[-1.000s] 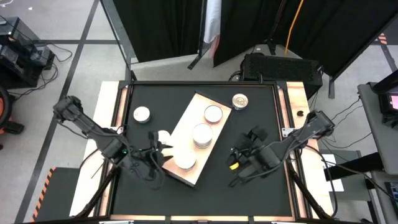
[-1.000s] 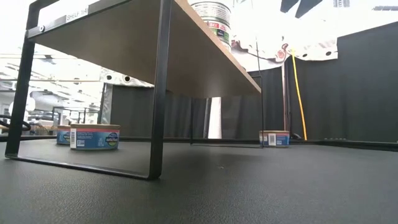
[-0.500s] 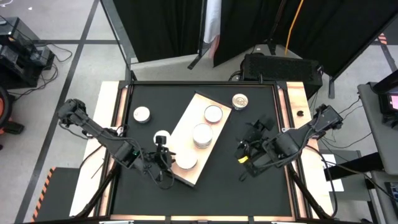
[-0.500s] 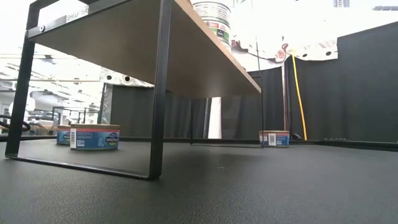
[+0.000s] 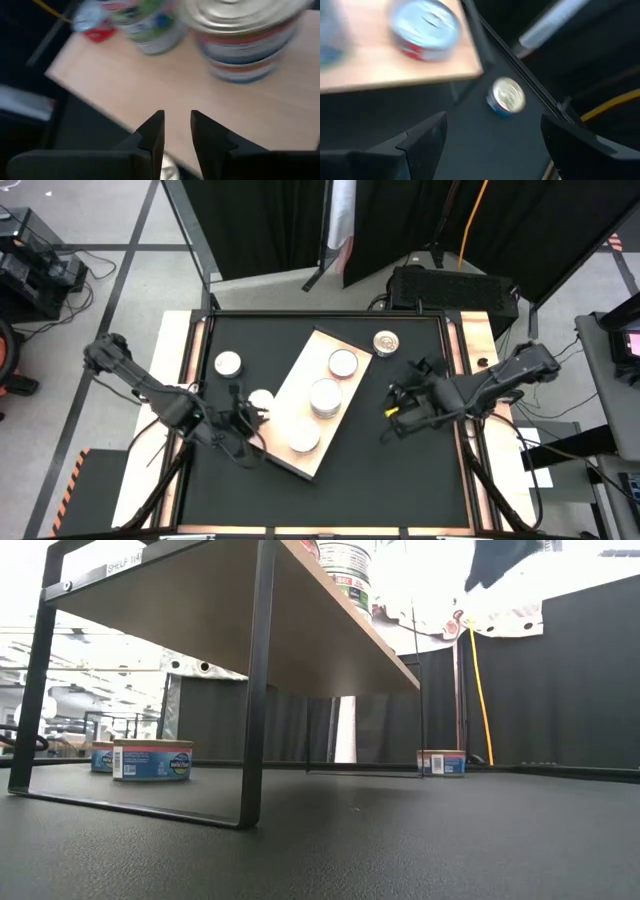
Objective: Stack canned seafood by type on shelf
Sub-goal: Stack the blue tuna can on top of the other blue tuna cans on the shelf
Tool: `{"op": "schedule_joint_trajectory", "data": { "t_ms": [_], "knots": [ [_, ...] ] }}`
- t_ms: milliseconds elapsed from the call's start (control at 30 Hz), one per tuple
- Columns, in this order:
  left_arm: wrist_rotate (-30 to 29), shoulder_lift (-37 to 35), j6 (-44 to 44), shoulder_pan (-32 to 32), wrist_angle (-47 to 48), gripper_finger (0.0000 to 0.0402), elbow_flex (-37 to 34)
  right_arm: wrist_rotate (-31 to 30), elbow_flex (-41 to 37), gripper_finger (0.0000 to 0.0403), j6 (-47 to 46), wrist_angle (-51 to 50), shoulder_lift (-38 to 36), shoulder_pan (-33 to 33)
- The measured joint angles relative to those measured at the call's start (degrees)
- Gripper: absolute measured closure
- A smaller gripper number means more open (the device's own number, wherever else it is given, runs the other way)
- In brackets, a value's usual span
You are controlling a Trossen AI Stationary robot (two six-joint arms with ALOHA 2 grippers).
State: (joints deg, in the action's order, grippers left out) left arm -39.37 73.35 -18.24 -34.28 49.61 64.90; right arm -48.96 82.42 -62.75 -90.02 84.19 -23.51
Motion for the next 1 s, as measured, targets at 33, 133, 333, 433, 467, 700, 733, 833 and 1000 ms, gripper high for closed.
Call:
{"op": "schedule_joint_trajectory", "data": {
  "t_ms": [33, 133, 333, 433, 467, 700, 733, 833, 1000],
  "knots": [
    [-1.5, -1.1, -0.8, -0.1, 1.1, 0.0304, 0.2, -0.1, -2.3, 0.0090, -1.3, 0.0, -1.3, 0.7],
    [-7.8, -4.5, -2.3, -0.2, 4.1, 0.0304, 0.2, -1.2, -8.4, 0.0090, -6.1, 1.4, -5.8, 1.5],
    [-12.3, -12.2, -6.9, 6.7, 9.7, 0.0304, 0.2, -4.4, -18.4, 0.0090, -10.0, 11.5, -13.4, -0.2],
    [-8.4, -16.0, -11.3, 14.1, 15.5, 0.0304, 0.2, -4.9, -22.6, 0.0090, -7.6, 16.5, -15.2, -0.6],
    [-6.7, -17.1, -12.7, 16.7, 17.0, 0.0304, 0.2, -4.8, -23.9, 0.0090, -7.0, 17.7, -15.5, -0.6],
    [11.0, -22.5, -9.8, 33.4, 19.9, 0.0304, 0.0, -4.6, -29.2, 0.0090, -6.6, 24.1, -16.0, -0.6],
    [12.0, -22.6, -9.0, 35.0, 19.8, 0.0304, -0.4, -4.5, -29.2, 0.0090, -5.6, 24.5, -15.9, -0.6],
    [14.1, -21.9, -9.2, 40.3, 19.9, 0.0304, -3.0, -4.7, -28.8, 0.0090, -1.0, 26.0, -16.0, 0.1],
    [15.4, -19.5, -11.3, 48.8, 19.9, 0.0304, -6.9, -5.2, -25.7, 0.0090, 6.2, 26.0, -16.0, 3.1]
  ]
}}
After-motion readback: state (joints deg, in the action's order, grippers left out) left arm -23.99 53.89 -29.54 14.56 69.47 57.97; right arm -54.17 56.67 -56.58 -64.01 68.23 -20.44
